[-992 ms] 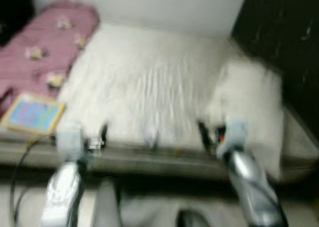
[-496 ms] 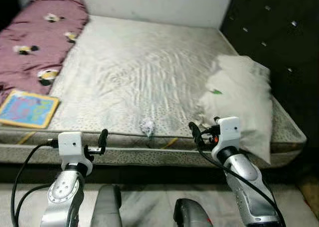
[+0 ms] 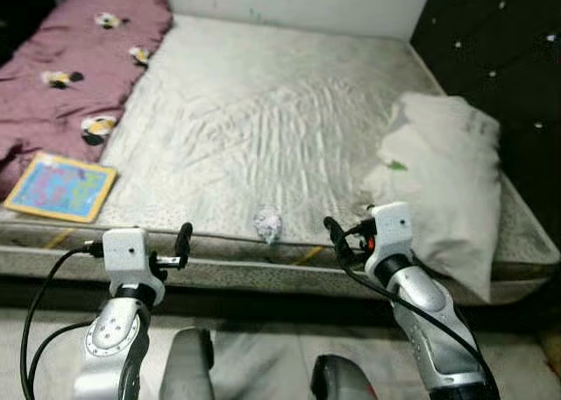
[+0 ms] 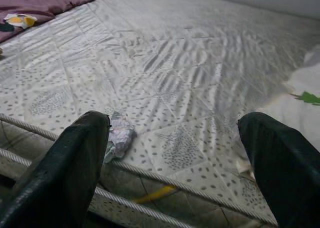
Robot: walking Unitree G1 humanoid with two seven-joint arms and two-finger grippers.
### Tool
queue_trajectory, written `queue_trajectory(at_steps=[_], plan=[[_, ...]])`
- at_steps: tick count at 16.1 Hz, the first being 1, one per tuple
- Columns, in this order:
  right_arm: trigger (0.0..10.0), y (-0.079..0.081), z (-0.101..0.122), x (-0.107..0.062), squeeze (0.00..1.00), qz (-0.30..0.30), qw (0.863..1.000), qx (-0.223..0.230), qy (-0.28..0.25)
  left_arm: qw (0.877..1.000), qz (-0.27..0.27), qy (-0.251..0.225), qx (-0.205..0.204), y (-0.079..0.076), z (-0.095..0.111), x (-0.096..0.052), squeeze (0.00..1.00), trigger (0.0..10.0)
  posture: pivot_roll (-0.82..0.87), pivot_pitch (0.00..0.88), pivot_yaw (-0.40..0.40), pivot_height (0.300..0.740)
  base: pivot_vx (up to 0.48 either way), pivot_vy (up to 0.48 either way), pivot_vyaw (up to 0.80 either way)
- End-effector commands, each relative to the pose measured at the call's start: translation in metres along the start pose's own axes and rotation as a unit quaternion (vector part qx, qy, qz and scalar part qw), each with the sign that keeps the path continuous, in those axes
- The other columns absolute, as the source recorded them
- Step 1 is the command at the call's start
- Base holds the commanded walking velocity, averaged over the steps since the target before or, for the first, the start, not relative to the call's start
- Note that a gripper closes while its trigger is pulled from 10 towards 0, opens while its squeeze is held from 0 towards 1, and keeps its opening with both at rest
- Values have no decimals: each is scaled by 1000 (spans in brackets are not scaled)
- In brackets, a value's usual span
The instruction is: Clean up the room
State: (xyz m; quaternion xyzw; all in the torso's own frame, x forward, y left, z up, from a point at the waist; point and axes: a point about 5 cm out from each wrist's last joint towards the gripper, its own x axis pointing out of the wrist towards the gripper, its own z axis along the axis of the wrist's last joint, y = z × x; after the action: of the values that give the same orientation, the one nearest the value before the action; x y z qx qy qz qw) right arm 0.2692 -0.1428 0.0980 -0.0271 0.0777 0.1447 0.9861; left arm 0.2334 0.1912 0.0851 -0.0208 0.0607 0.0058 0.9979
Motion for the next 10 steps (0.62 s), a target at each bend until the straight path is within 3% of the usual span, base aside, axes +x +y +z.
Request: queue_trajectory(at_steps=[1,7,10], plan=[[10000,-1,-2,-1,0,-2,1000,0,8,1000,-2,-3,1,0,2,0,0,10000,1,37,-111,631,0,0,0],[10000,0,-2,0,0,4,1000,3,10,1000,-4,2,2,-1,1,2,0,10000,1,31,-110,631,44,0,0],[10000,6,-5,1,0,30,999,-19,19,1000,1,10,1,-1,-1,3,0,10000,3,26,-113,631,0,0,717]])
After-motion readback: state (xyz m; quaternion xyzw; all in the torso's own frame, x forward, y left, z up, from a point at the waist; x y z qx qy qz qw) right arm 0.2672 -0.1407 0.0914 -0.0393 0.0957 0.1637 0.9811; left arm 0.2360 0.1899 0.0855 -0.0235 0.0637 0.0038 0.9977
